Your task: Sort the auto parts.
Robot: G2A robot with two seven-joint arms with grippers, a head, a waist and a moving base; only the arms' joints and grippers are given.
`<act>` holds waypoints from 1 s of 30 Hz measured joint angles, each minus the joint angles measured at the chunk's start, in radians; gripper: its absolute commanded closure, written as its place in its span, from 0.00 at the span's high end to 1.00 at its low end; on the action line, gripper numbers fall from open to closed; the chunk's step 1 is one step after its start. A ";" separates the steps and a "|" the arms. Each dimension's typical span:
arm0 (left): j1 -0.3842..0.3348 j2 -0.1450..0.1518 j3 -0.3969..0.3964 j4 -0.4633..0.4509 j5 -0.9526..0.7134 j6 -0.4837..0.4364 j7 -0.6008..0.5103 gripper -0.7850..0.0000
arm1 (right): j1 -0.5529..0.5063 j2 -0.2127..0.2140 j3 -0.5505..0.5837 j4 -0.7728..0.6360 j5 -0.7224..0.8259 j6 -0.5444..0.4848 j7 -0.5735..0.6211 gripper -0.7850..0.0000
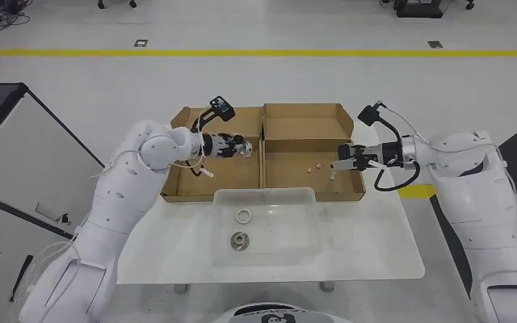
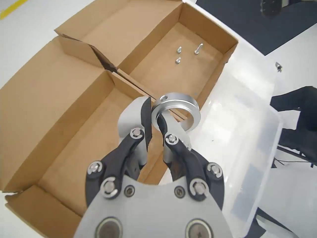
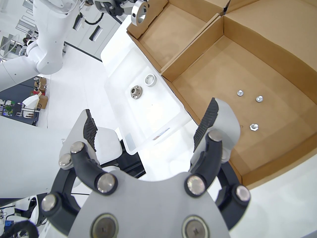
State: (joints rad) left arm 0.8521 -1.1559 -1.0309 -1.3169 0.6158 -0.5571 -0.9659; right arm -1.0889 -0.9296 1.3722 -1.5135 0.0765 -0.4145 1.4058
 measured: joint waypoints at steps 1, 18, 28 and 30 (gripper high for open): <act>-0.022 -0.007 0.025 0.031 0.022 -0.005 0.013 0.00 | 0.000 0.000 0.000 0.000 0.000 0.000 0.000 1.00; -0.246 -0.119 0.350 0.393 0.304 -0.043 0.079 0.00 | 0.000 0.000 0.000 0.000 0.000 0.000 0.000 1.00; -0.291 -0.184 0.459 0.532 0.382 -0.067 0.134 0.00 | 0.000 0.000 0.000 0.000 0.000 0.000 0.000 1.00; -0.295 -0.193 0.471 0.552 0.386 -0.072 0.141 0.00 | 0.000 0.000 0.000 0.000 0.000 0.000 0.000 1.00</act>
State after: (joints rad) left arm 0.5569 -1.3494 -0.5599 -0.7651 1.0022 -0.6286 -0.8245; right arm -1.0889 -0.9296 1.3722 -1.5135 0.0765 -0.4145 1.4058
